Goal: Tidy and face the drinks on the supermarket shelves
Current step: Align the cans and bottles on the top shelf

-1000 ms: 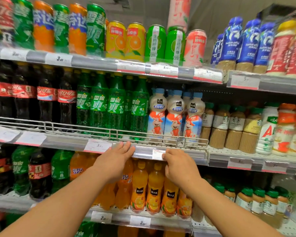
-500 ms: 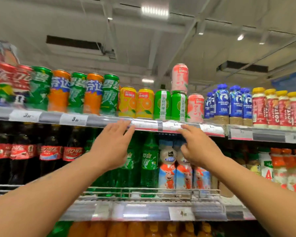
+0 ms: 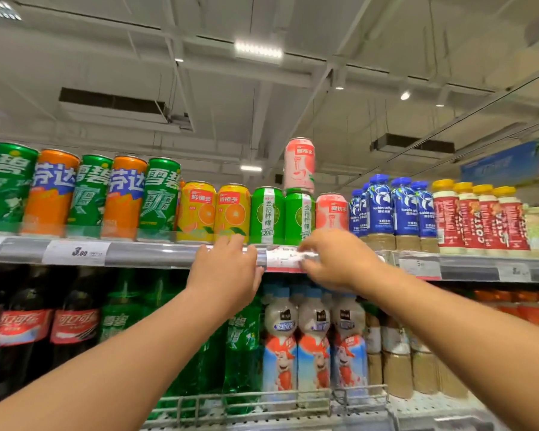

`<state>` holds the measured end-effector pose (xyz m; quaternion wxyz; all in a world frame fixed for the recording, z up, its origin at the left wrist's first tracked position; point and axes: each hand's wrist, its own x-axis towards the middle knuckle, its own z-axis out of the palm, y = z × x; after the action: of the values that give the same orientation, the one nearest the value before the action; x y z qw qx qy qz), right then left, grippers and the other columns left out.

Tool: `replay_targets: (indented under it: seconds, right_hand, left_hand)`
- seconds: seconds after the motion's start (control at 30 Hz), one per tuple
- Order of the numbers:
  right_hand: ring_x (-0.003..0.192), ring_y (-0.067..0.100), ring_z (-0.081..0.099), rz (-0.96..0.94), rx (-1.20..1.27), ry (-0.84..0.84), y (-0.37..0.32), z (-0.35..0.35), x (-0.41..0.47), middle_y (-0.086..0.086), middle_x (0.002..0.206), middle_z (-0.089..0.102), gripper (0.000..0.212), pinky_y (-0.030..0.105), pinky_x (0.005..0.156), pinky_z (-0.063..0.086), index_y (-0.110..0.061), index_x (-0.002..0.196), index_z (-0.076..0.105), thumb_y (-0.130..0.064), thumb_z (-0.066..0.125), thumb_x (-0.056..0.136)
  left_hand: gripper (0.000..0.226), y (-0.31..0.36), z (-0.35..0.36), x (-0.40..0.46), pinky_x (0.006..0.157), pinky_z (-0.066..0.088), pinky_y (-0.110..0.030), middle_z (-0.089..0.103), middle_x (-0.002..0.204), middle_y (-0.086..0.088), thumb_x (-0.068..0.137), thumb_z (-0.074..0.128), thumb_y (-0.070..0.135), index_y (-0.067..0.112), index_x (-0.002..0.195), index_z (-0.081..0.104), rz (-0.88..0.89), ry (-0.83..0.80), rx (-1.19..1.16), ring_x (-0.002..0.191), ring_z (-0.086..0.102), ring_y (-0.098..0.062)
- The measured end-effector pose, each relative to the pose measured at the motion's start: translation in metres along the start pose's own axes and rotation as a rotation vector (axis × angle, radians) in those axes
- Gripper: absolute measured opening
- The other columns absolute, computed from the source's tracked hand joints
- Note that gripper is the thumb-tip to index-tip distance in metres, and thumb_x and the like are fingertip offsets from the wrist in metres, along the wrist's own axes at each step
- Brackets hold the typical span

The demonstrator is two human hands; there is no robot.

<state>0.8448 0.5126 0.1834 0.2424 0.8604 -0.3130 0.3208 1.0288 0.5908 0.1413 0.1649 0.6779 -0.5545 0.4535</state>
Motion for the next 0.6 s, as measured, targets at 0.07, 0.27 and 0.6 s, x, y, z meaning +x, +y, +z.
replay_targets:
  seconds: [0.07,0.27,0.6]
  right_hand:
    - [0.097,0.028,0.063,0.098,0.17,0.213,0.017,-0.023,0.026,0.009,0.104,0.069,0.027,0.039,0.085,0.052,-0.013,0.103,0.071,-0.024,0.056,0.084]
    - [0.115,0.029,0.055,0.378,0.481,0.346,0.047,-0.065,0.119,0.011,0.13,0.057,0.069,0.035,0.087,0.044,-0.013,0.138,0.042,-0.045,0.065,0.082]
    - [0.083,0.027,0.059,0.359,0.59,0.294,0.05,-0.045,0.165,0.003,0.102,0.057,0.065,0.031,0.057,0.052,-0.026,0.116,0.042,-0.029,0.076,0.061]
  left_hand:
    - [0.038,0.007,0.0,0.005,0.083,0.044,-0.043,0.048,0.118,-0.006,0.097,0.042,0.042,0.016,0.124,0.049,-0.054,-0.044,0.043,0.108,0.046,-0.028]
    - [0.026,0.032,-0.018,0.022,0.063,0.041,-0.039,0.035,0.09,-0.006,0.088,0.058,0.012,0.013,0.114,0.059,-0.109,-0.194,0.151,0.092,0.055,-0.031]
    - [0.033,0.045,-0.022,0.046,0.059,0.039,-0.038,0.028,0.069,-0.005,0.077,0.067,0.005,0.016,0.107,0.06,-0.202,-0.224,0.23,0.071,0.042,-0.028]
